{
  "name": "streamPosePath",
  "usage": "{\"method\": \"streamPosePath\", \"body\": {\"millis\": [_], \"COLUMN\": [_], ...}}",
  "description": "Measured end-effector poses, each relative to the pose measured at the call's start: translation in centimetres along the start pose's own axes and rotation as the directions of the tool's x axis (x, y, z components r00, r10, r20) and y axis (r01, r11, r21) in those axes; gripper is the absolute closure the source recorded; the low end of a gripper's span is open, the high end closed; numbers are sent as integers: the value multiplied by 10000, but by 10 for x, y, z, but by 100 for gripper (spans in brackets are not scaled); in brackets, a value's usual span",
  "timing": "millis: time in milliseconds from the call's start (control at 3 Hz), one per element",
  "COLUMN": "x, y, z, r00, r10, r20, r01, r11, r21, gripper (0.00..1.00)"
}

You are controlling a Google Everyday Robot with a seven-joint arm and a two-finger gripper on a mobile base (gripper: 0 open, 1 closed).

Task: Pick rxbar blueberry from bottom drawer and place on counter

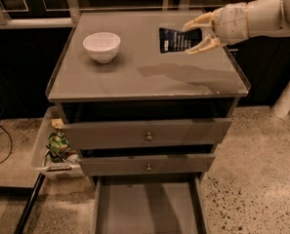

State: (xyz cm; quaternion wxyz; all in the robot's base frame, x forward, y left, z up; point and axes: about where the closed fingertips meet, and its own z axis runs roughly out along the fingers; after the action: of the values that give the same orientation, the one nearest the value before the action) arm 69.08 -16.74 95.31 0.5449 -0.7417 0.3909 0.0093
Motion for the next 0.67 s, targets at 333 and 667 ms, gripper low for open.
{"method": "streamPosePath", "body": {"millis": [333, 667], "x": [26, 47], "y": [-11, -1], "z": [26, 39], "r00": [9941, 9811], "r10": [930, 1890], "r20": [553, 417], "r01": [-955, -1893], "r11": [9945, 9819], "r21": [438, 14], "gripper": [100, 100]}}
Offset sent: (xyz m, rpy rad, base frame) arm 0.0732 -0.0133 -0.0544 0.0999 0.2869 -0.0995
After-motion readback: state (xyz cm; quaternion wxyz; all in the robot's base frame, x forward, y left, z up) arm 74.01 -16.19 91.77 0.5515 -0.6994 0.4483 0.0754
